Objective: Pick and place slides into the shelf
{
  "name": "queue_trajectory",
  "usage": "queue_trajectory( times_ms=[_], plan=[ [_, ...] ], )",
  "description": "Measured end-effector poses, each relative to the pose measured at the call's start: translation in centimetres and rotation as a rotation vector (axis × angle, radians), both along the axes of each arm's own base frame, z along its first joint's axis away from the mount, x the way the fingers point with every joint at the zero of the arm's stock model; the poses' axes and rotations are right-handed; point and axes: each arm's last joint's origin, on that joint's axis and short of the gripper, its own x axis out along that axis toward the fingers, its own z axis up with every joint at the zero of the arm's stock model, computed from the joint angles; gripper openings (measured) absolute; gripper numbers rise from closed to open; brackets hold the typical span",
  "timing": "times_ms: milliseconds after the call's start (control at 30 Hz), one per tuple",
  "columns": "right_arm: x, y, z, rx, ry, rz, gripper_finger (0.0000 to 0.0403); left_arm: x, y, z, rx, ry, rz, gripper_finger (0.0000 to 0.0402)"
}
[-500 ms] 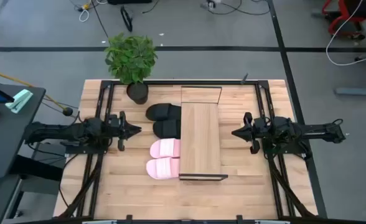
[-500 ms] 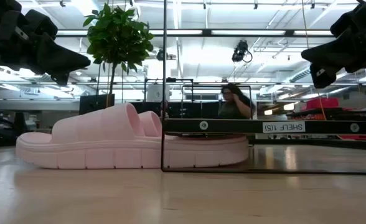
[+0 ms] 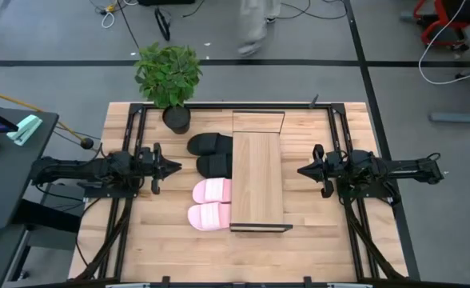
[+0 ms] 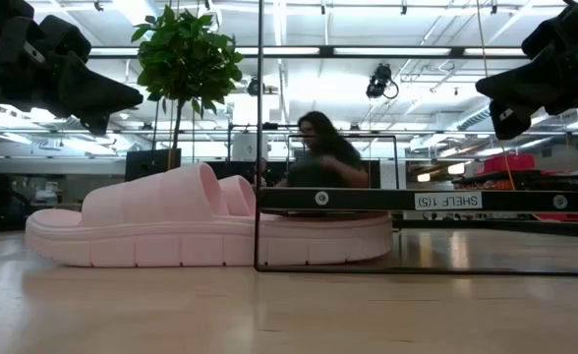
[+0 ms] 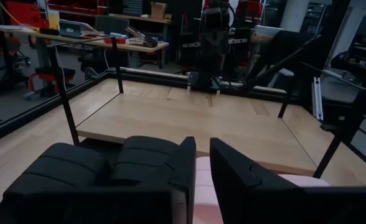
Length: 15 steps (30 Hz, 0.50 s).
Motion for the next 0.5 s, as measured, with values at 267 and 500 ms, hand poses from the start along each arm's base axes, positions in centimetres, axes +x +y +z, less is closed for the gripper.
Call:
queue_trajectory(
  times_ms=[267, 500],
  plan=[
    [0.00, 0.00, -0.01, 0.000, 0.000, 0.000, 0.0013, 0.00, 0.00, -0.01, 0.000, 0.000, 0.000, 0.0060],
    [0.00, 0.00, 0.00, 0.000, 0.000, 0.000, 0.0013, 0.00, 0.00, -0.01, 0.000, 0.000, 0.000, 0.0058]
  ],
)
